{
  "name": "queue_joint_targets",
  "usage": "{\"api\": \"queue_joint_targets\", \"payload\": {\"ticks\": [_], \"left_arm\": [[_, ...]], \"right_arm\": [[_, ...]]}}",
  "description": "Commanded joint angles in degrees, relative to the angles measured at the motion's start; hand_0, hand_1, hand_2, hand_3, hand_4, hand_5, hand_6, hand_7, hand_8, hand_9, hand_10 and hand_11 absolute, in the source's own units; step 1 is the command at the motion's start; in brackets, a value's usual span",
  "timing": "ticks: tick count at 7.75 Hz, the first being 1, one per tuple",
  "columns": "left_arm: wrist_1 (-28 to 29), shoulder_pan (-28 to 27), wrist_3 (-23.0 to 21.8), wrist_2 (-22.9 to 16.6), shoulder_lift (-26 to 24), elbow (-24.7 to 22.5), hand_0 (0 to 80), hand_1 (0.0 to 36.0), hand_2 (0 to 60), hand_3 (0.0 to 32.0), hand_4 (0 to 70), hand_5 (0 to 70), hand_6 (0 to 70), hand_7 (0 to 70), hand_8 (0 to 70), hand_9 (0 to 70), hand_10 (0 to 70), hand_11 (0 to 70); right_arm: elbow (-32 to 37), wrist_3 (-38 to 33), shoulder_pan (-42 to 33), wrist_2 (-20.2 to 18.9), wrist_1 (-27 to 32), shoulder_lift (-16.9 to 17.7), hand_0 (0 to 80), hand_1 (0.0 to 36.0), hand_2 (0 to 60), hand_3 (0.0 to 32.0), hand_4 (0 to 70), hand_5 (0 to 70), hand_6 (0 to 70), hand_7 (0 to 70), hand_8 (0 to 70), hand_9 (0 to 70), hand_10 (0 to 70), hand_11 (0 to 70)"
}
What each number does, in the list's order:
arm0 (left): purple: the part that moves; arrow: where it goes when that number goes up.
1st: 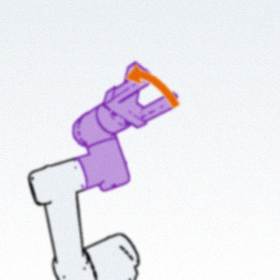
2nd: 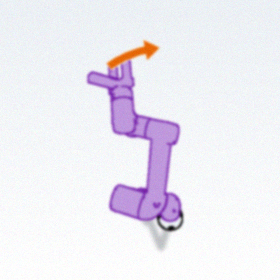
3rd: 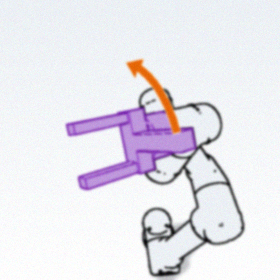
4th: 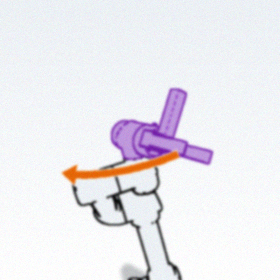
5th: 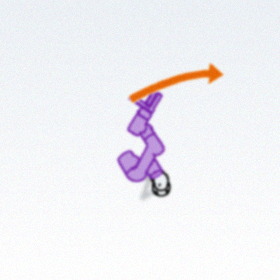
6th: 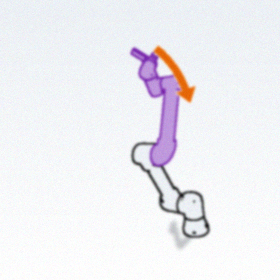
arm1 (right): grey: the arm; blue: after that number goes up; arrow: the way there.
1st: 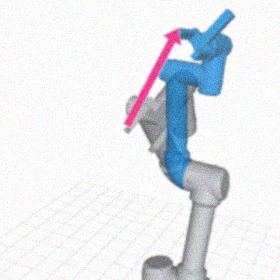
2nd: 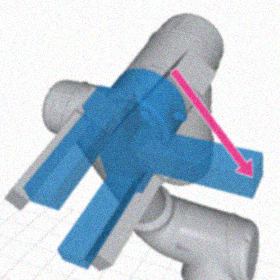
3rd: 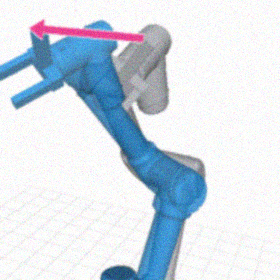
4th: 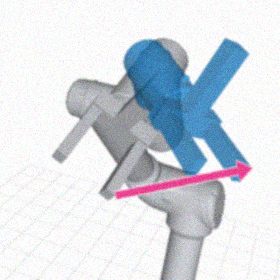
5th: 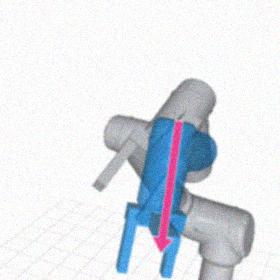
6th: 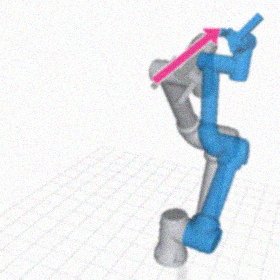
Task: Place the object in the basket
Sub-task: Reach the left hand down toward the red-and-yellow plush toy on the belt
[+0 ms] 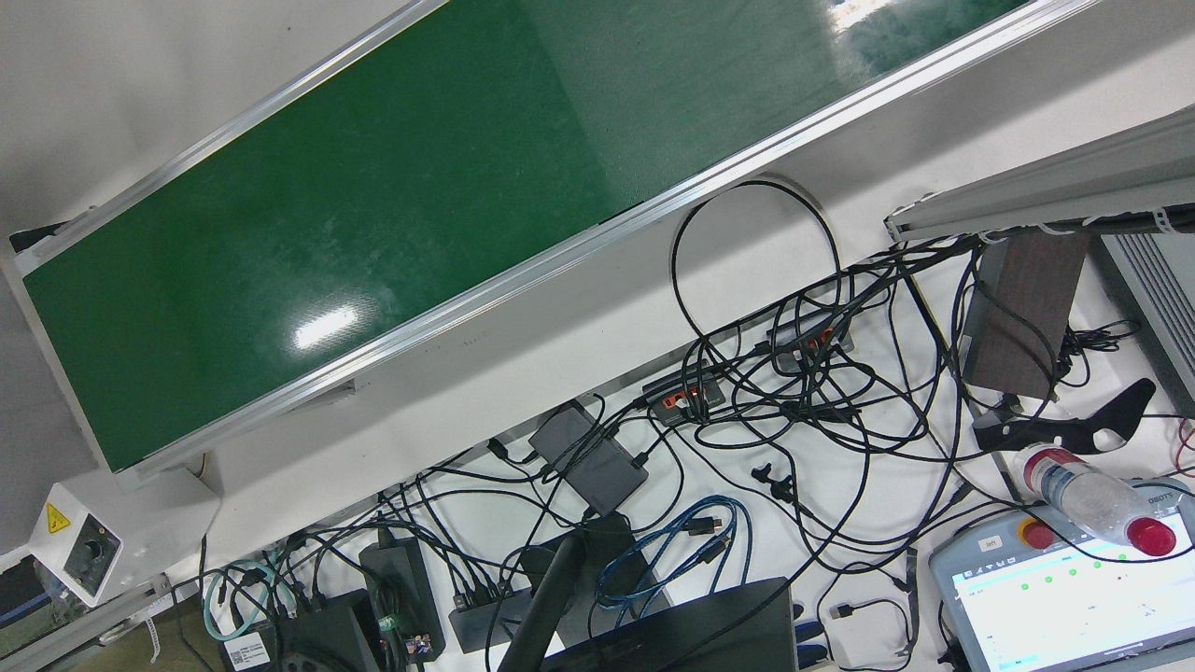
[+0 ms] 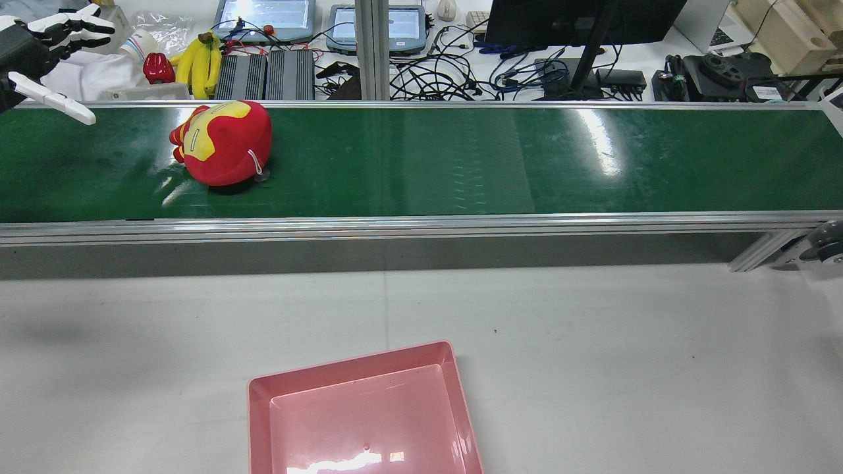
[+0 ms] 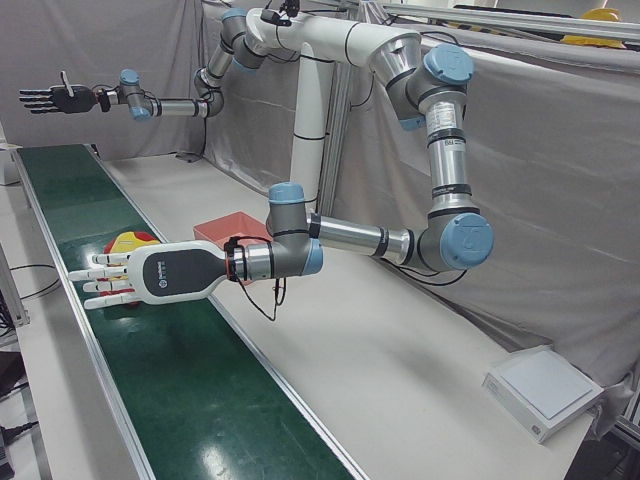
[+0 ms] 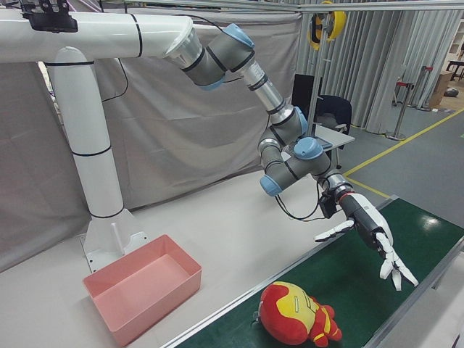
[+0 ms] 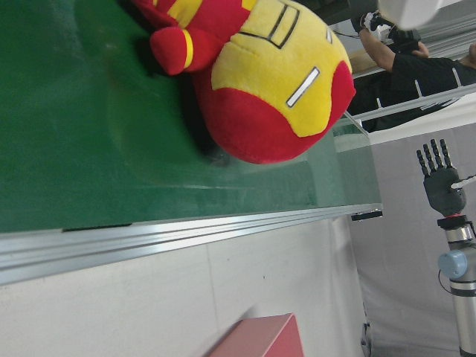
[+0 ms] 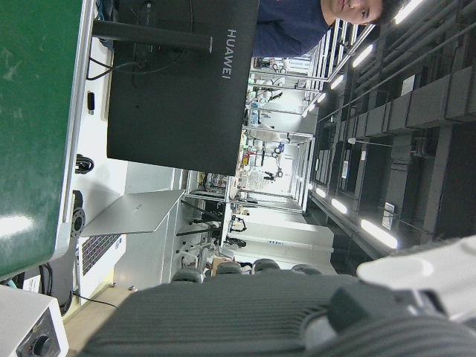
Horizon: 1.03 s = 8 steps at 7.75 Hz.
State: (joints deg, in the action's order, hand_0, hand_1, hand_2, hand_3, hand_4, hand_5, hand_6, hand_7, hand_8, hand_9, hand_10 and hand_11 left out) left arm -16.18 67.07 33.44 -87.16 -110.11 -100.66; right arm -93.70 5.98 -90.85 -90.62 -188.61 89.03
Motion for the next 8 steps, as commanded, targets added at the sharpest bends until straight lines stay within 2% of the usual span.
{"api": "queue_joint_targets", "payload": {"ticks": [1, 4, 8], "left_arm": [[-1.4, -0.2, 7.0, 0.0, -0.7, -0.2, 62.6, 10.3, 0.0, 0.0, 12.1, 22.7, 4.0, 2.3, 8.6, 14.1, 0.0, 0.0], [-2.6, -2.6, 11.9, 0.0, -1.2, -0.4, 59.6, 10.1, 0.0, 0.0, 11.5, 21.8, 4.1, 2.3, 9.9, 15.9, 0.0, 0.0], [-3.7, -5.1, 13.3, 0.0, -1.2, -0.4, 59.5, 10.9, 0.0, 0.0, 11.9, 22.7, 4.4, 2.8, 10.3, 16.5, 0.0, 0.0]], "right_arm": [[0.0, 0.0, 0.1, 0.0, 0.0, 0.0, 0.0, 0.0, 0.0, 0.0, 0.0, 0.0, 0.0, 0.0, 0.0, 0.0, 0.0, 0.0], [0.0, 0.0, 0.0, 0.0, 0.0, 0.0, 0.0, 0.0, 0.0, 0.0, 0.0, 0.0, 0.0, 0.0, 0.0, 0.0, 0.0, 0.0], [-0.1, 0.0, 0.1, 0.0, 0.0, 0.0, 0.0, 0.0, 0.0, 0.0, 0.0, 0.0, 0.0, 0.0, 0.0, 0.0, 0.0, 0.0]]}}
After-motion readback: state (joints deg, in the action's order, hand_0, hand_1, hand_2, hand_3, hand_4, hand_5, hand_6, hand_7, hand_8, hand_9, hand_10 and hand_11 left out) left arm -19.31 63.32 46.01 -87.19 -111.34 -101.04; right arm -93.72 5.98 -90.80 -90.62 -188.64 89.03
